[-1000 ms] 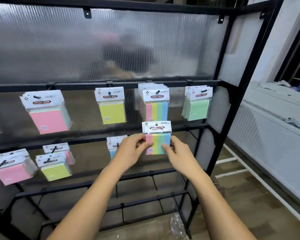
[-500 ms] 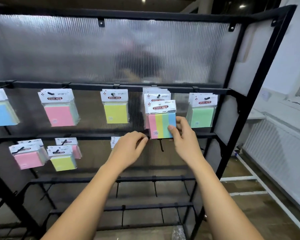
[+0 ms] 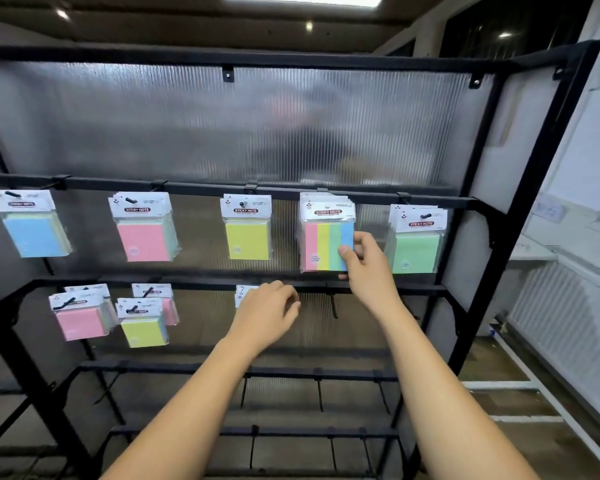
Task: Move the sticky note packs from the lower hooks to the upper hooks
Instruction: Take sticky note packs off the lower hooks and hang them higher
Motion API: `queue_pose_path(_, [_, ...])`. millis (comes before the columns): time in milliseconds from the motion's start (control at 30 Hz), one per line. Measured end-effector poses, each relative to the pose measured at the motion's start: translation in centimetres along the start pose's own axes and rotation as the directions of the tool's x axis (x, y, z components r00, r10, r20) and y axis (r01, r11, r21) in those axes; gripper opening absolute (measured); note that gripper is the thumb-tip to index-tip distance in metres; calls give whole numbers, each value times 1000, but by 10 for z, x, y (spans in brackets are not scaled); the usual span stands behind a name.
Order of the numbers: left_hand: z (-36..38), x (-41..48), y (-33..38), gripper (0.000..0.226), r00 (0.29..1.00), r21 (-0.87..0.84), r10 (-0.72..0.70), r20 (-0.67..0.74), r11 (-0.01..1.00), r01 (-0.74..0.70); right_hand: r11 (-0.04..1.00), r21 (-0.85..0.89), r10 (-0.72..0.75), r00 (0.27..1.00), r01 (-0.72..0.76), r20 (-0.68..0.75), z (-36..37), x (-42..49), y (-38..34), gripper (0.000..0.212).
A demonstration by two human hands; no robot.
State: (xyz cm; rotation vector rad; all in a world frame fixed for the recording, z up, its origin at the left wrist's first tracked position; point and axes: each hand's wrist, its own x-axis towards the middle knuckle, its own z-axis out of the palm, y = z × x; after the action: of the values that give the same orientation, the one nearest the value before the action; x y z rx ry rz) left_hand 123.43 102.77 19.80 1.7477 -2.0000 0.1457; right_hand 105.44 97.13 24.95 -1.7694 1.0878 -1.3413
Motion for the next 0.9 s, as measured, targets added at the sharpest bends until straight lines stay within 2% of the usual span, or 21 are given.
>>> queue_pose_path(133, [5, -1, -2, 24, 1000, 4, -20, 16, 1000, 20, 998, 16, 56, 998, -56, 4, 4, -2, 9, 11])
queue_pose_path(367, [13, -9, -2, 24, 996, -29, -58, 61, 998, 60, 996, 53, 69, 998, -69, -3, 2, -4, 12, 11])
queue_pose_path(900, [18, -9, 0, 21, 1000, -67, -30, 3, 997, 31, 989, 73, 132, 991, -131, -15, 3, 5, 14, 21])
